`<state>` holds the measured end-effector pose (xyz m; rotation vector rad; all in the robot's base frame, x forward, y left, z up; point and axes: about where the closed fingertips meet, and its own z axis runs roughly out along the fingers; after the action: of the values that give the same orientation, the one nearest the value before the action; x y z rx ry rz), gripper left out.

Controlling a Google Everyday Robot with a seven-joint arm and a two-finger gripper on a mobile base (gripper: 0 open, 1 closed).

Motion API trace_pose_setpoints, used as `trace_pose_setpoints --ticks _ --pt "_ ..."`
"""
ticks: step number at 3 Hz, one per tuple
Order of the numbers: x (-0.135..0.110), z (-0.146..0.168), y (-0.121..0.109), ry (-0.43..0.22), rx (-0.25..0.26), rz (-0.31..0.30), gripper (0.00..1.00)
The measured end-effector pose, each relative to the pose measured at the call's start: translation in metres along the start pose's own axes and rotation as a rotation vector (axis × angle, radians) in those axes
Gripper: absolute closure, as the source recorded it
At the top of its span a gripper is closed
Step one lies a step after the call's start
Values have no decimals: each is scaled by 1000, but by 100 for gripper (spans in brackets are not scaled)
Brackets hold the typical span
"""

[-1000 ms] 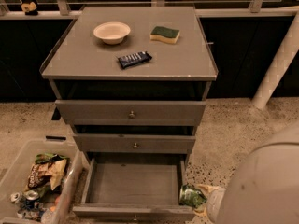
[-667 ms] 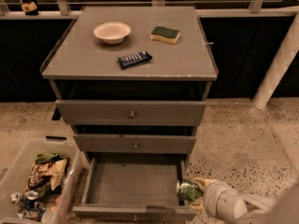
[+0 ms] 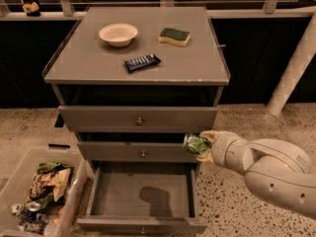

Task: Pick green can from bottom drawer and place on counter

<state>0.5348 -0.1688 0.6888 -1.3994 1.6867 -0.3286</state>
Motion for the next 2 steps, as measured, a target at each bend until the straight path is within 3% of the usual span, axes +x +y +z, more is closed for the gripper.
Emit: trace_pose_setpoints --ticks 1,2 --pt "0 0 -1 0 0 -2 100" --pt "-27 22 -2 -16 -45 -24 100"
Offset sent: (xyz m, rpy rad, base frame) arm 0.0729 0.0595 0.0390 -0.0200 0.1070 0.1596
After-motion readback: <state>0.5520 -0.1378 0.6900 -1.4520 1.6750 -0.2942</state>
